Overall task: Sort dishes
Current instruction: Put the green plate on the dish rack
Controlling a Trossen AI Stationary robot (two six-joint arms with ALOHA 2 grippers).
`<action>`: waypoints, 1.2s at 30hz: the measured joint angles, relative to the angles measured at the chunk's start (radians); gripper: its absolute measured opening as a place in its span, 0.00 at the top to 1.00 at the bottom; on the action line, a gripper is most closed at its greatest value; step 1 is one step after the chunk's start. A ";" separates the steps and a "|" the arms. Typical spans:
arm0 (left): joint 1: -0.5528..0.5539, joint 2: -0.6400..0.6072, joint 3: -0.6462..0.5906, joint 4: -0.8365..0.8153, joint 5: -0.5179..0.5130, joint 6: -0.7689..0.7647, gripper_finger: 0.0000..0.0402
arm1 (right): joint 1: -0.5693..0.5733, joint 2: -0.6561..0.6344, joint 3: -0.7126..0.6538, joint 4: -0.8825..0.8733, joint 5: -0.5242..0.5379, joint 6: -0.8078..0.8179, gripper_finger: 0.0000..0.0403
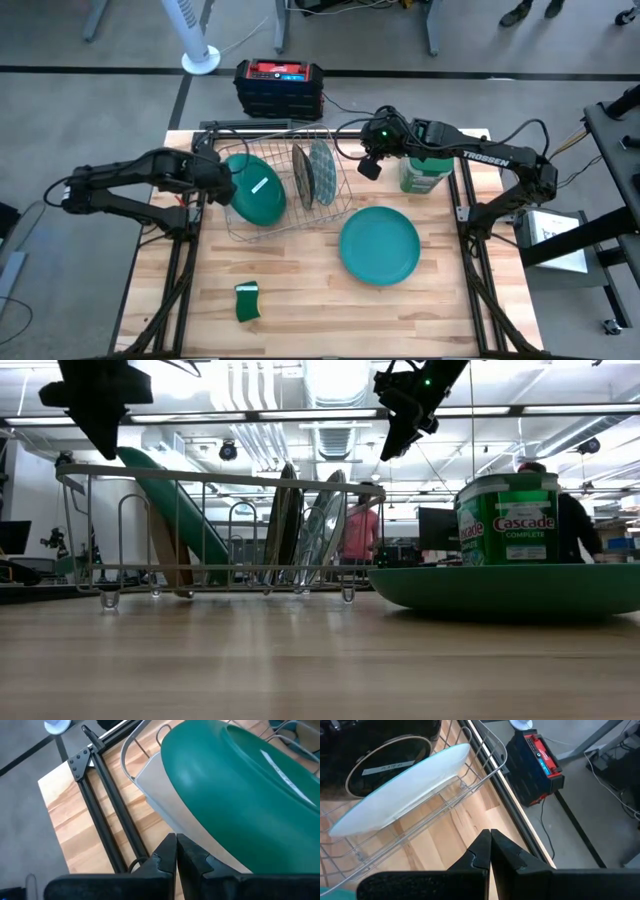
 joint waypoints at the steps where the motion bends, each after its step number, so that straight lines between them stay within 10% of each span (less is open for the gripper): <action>1: 0.000 0.004 -0.002 0.000 0.000 -0.001 1.00 | 0.000 0.000 0.000 0.000 0.000 0.000 1.00; 19: 0.000 0.128 0.024 0.028 -0.010 0.022 1.00 | 0.000 0.001 0.000 0.000 0.000 -0.004 1.00; 36: -0.001 0.320 0.300 0.114 -0.070 0.299 1.00 | 0.000 0.001 0.000 0.000 0.000 -0.008 1.00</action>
